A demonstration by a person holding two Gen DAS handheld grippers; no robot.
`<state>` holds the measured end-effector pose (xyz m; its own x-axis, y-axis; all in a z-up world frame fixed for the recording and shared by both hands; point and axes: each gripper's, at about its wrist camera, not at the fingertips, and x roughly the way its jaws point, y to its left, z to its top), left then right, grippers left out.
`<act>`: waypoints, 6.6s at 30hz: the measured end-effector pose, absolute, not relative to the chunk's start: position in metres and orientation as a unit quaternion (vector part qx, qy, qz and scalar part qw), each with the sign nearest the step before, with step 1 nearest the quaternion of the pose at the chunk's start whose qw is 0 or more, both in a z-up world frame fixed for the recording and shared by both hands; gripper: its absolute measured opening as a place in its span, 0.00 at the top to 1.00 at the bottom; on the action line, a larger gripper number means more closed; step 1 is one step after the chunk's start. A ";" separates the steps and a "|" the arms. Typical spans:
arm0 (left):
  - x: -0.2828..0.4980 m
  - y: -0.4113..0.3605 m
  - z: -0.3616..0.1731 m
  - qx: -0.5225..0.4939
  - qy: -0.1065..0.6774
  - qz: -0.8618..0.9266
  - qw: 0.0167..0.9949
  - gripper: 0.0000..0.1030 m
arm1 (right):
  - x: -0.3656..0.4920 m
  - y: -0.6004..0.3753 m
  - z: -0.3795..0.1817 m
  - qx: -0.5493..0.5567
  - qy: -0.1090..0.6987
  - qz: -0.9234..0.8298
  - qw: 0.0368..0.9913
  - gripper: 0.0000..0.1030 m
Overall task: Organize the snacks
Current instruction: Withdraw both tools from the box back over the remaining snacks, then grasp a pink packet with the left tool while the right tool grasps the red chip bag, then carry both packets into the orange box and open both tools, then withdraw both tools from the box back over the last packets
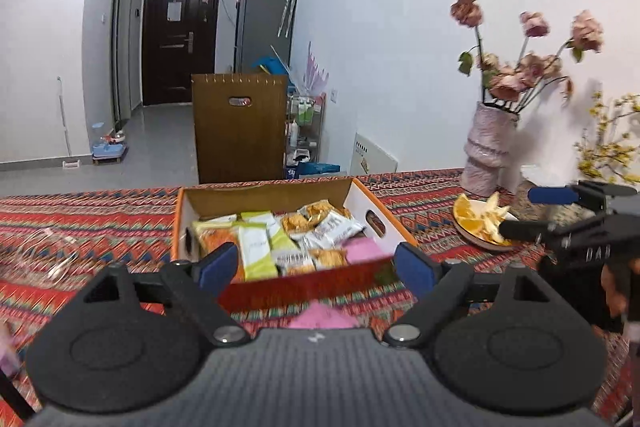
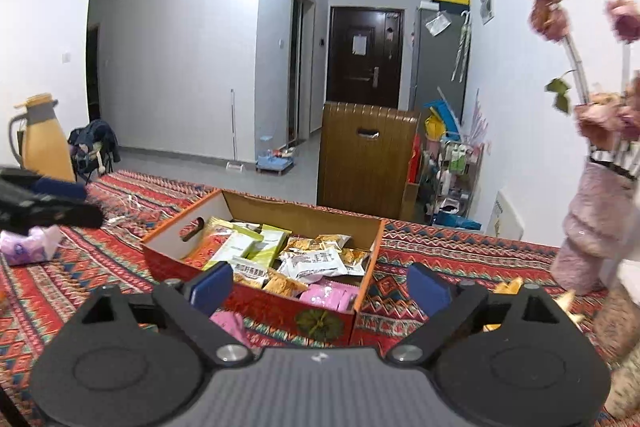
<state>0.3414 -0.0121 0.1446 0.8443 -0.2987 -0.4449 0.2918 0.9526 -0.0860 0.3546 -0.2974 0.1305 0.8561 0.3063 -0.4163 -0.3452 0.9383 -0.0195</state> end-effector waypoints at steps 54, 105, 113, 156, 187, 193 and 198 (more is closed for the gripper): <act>0.319 -0.018 0.003 0.026 0.300 -0.130 0.945 0.06 | 0.301 -0.234 -0.039 -0.023 0.343 0.162 0.925 0.29; 0.186 0.036 0.027 -0.067 0.281 -0.046 0.956 0.38 | 0.185 -0.276 -0.005 -0.005 0.298 0.136 0.945 0.47; 0.239 0.047 0.064 -0.076 0.241 -0.071 0.965 0.38 | 0.233 -0.278 0.041 -0.016 0.247 0.169 0.954 0.47; 0.526 0.033 0.039 -0.042 0.266 -0.050 0.962 0.24 | 0.573 -0.234 0.030 -0.070 0.265 0.113 0.955 0.96; 0.145 0.010 0.031 -0.064 0.256 -0.072 0.962 0.02 | 0.170 -0.264 0.023 -0.011 0.249 0.191 0.949 0.05; 0.118 0.001 0.005 -0.054 0.294 -0.080 0.951 0.02 | 0.126 -0.269 -0.017 0.016 0.302 0.179 0.936 0.05; 0.122 -0.001 0.004 -0.047 0.287 -0.081 0.953 0.02 | 0.124 -0.277 -0.021 0.029 0.298 0.161 0.941 0.05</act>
<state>0.1215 -0.0009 0.0040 0.8219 -0.1813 -0.5400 0.1273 0.9825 -0.1362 0.1241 -0.2765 -0.0206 0.7709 0.3205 -0.5505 -0.2861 0.9463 0.1503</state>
